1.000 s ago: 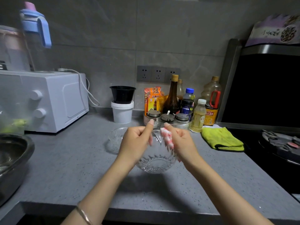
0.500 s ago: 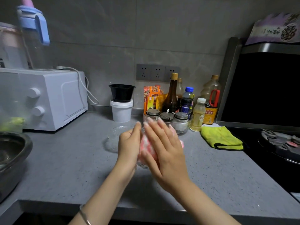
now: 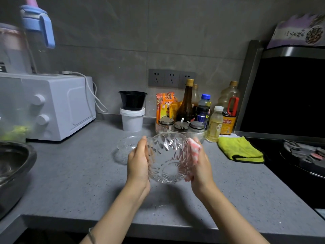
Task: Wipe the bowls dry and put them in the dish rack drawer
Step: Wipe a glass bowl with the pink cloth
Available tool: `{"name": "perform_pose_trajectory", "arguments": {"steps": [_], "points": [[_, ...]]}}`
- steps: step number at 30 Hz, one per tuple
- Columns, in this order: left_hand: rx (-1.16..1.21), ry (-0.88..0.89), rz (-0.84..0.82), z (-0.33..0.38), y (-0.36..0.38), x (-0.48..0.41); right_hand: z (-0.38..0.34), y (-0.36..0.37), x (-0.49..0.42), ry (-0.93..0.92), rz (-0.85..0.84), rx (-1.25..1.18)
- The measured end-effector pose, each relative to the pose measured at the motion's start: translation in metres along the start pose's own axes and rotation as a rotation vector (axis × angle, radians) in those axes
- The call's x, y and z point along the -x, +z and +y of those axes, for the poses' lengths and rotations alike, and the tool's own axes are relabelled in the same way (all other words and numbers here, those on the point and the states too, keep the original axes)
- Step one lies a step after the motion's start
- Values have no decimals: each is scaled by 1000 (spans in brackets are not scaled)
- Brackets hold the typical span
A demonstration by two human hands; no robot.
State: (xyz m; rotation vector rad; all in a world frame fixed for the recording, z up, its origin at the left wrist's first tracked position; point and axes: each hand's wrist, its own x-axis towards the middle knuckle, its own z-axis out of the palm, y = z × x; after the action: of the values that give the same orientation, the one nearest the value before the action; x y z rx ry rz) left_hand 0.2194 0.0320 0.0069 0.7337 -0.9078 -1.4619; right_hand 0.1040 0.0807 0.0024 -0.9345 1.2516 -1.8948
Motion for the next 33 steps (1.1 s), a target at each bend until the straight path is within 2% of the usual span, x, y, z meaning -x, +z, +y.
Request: {"name": "perform_pose_trajectory", "arguments": {"steps": [2,5,8,10,14,17,20,23,26,27,29,31,33], "points": [[-72,1,-44,2,-2,-1,-2,-3,-3,0,9,-16],[-259,59,-128,11,-6,-4,-18,-3,-4,-23,-5,90],[-446,219,-266,21,-3,-2,-28,-1,-3,-154,-110,270],[-562,340,-325,25,1,5,-30,2,-3,-214,-190,308],[-600,463,-275,21,3,6,-21,4,1,-324,-233,267],[-411,328,-153,11,-2,0,-4,2,9,-465,-204,359],[-191,130,-34,8,-6,-7,14,1,23,-667,-171,619],[-188,114,-21,8,-4,-6,19,7,32,-875,-192,912],[-216,112,-86,9,4,6,7,11,23,-1058,-153,1046],[-204,115,-98,8,6,9,2,13,19,-1064,-131,1028],[-226,148,-86,8,8,11,-5,14,13,-964,-94,912],[-214,166,-41,7,8,9,-8,14,9,-788,-94,708],[-117,141,-13,5,7,8,-14,14,8,-542,-101,391]]}}
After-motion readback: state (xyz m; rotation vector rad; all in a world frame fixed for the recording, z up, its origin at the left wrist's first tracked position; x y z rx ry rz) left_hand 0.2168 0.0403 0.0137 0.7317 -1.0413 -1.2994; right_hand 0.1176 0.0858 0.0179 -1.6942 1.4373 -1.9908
